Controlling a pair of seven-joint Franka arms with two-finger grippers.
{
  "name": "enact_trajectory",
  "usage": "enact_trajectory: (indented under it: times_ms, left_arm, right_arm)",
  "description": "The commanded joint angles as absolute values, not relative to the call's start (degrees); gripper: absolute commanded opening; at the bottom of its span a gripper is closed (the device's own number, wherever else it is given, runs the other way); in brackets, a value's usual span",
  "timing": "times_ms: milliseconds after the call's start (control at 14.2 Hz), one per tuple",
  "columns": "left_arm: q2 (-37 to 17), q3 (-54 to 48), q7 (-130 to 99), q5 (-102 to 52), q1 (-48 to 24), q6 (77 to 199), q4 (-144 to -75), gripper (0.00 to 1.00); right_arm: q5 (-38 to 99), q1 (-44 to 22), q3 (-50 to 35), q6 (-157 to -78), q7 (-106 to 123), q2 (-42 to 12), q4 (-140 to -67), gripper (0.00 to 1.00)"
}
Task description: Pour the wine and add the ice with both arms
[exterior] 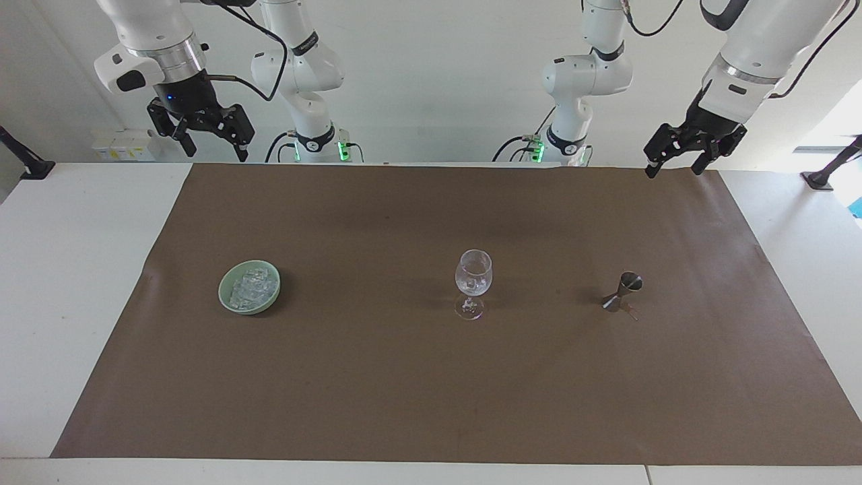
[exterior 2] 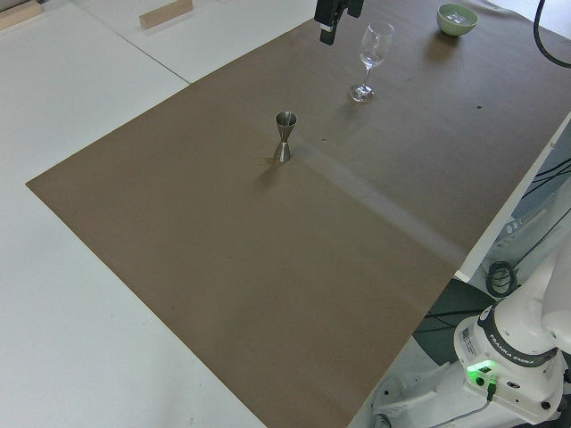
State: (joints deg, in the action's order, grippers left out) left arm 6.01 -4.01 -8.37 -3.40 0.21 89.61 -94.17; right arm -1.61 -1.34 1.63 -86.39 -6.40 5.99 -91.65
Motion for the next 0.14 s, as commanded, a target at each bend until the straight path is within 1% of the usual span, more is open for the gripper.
enact_trajectory:
  times_ms: [0, 70]
  left_arm:
    - [6.6, -3.4, -7.6, -2.2, -0.9, 88.2, -93.8, 1.0]
    - [6.2, -3.5, -7.5, -2.0, -0.9, 88.1, -93.5, 1.0]
  right_arm:
    - [-1.8, -1.4, 1.3, -86.9, -4.9, 7.3, -93.4, 1.0]
    - [-1.7, -1.5, 1.3, -86.8, -5.1, 7.2, -93.4, 1.0]
